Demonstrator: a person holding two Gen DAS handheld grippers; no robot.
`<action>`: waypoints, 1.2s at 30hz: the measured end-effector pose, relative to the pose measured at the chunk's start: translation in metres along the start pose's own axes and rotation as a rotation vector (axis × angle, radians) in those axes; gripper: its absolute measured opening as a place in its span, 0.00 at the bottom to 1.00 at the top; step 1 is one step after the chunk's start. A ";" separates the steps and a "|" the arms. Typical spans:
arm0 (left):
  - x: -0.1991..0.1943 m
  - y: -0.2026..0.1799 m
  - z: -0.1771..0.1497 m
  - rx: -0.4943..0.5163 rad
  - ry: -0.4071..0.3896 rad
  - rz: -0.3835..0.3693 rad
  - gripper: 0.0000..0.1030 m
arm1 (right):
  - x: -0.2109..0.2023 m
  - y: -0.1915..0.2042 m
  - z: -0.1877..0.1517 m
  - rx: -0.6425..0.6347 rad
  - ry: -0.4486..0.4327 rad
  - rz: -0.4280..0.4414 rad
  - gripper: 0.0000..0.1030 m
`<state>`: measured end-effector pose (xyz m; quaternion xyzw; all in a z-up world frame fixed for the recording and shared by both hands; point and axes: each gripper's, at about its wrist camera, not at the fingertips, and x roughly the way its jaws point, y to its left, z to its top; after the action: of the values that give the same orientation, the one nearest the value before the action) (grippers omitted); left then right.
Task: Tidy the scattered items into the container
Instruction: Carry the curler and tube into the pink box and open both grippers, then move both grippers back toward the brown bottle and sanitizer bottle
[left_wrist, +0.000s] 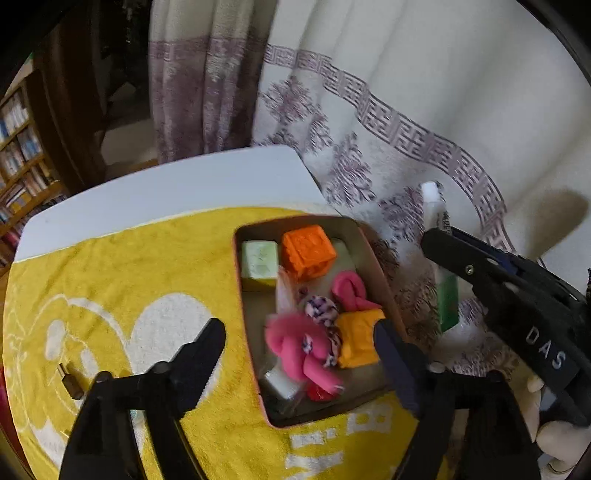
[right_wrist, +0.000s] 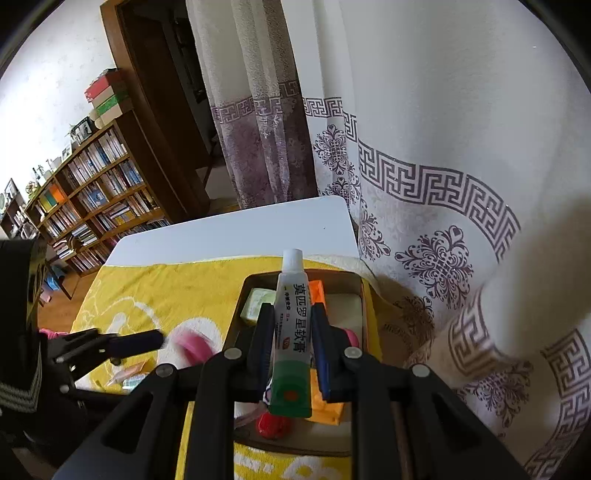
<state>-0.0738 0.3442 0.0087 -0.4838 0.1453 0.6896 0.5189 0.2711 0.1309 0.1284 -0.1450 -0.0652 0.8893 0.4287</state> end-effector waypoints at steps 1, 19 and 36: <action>0.000 0.003 -0.002 -0.005 0.002 -0.005 0.82 | 0.001 -0.001 0.001 -0.001 0.000 -0.001 0.22; -0.027 0.075 -0.022 -0.120 0.001 0.042 0.82 | 0.005 0.029 -0.024 -0.013 0.033 0.051 0.22; -0.084 0.227 -0.080 -0.322 -0.002 0.150 0.82 | 0.028 0.141 -0.078 -0.081 0.167 0.165 0.46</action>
<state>-0.2273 0.1449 -0.0305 -0.5478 0.0681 0.7411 0.3821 0.1746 0.0643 0.0147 -0.2406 -0.0530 0.9032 0.3516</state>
